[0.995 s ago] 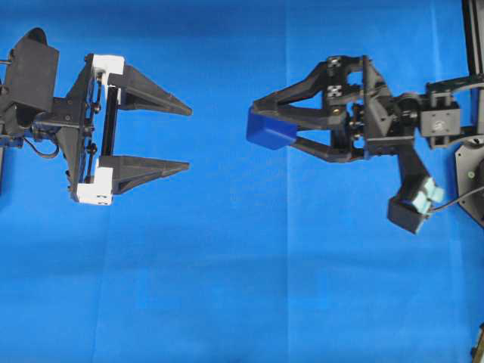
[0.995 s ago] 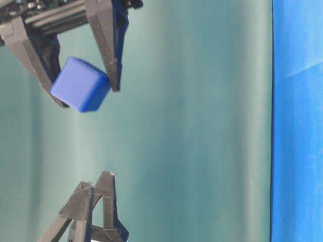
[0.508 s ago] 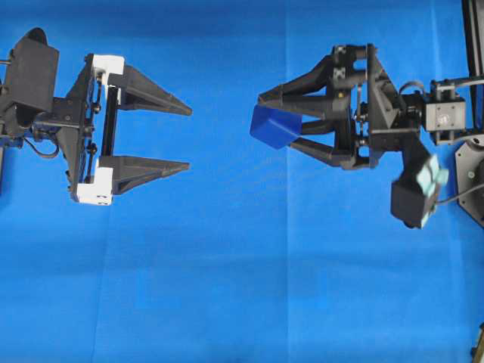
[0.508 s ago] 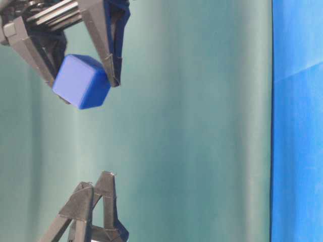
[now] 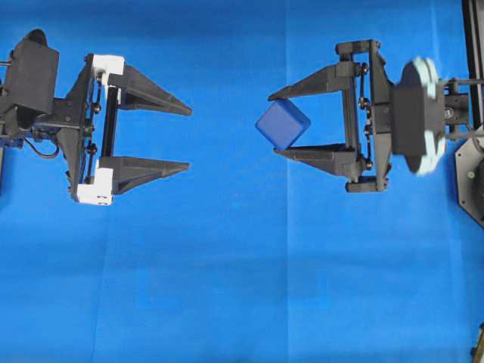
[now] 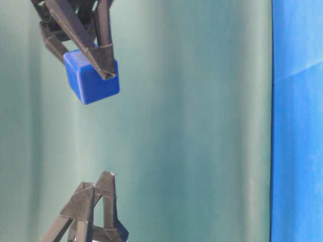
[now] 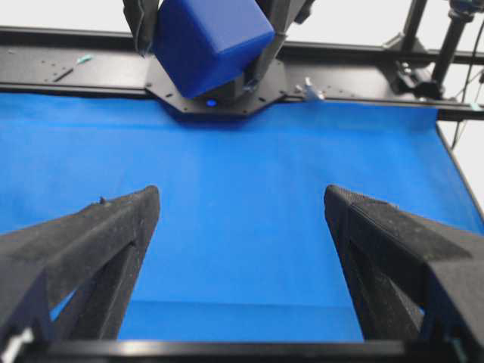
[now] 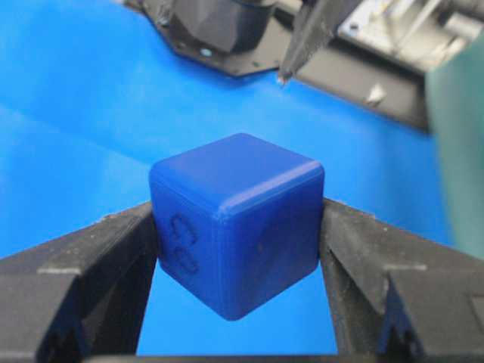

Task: Handover the blue block to the right arm after grasping it with the left arm, then place it in the designated position.
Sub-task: 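Pull the cube away to the right with the right gripper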

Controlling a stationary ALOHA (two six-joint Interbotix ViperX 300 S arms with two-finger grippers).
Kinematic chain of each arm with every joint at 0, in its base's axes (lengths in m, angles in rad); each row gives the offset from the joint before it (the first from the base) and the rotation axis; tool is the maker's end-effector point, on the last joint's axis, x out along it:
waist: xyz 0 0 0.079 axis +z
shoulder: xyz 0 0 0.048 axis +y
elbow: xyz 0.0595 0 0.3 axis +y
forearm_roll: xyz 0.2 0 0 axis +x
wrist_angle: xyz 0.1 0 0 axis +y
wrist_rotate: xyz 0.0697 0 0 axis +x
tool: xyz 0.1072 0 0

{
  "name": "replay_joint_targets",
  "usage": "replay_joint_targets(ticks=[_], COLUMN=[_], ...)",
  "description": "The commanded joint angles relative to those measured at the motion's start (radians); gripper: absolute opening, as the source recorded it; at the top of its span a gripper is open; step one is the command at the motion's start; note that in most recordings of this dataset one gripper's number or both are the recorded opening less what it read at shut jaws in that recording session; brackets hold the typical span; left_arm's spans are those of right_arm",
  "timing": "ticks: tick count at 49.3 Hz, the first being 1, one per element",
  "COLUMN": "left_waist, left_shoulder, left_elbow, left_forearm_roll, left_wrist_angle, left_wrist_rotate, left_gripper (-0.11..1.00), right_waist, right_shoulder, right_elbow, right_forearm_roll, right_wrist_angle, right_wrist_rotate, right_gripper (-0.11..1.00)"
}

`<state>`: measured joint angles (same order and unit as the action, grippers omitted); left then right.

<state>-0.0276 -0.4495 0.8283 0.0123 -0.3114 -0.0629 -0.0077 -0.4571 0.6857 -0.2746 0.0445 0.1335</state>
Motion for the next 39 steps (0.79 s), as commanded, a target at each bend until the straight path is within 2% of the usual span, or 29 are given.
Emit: replay_joint_targets(ticks=[1,4,8,39], left_waist=[0.002,0.002,0.002,0.002], left_shoulder=[-0.009,-0.009,-0.009,-0.012], left_elbow=[-0.025,-0.025,-0.025,-0.025], left_forearm_roll=[0.002,0.002,0.002,0.002], left_wrist_angle=[-0.005,-0.005,-0.005,-0.005], left_wrist_rotate=[0.002,0.002,0.002,0.002], left_gripper=[0.93,0.93,0.93,0.93], right_waist=[0.003,0.003,0.003,0.002], right_shoulder=[-0.018,-0.021,-0.021,-0.021], right_elbow=[-0.011,-0.011,-0.011,-0.011], right_forearm_roll=[0.005,0.0,0.002,0.005], right_wrist_angle=[0.018,0.031,0.037,0.04], right_wrist_rotate=[0.087,0.15,0.183,0.192], right_gripper=[0.55,0.55,0.55,0.55])
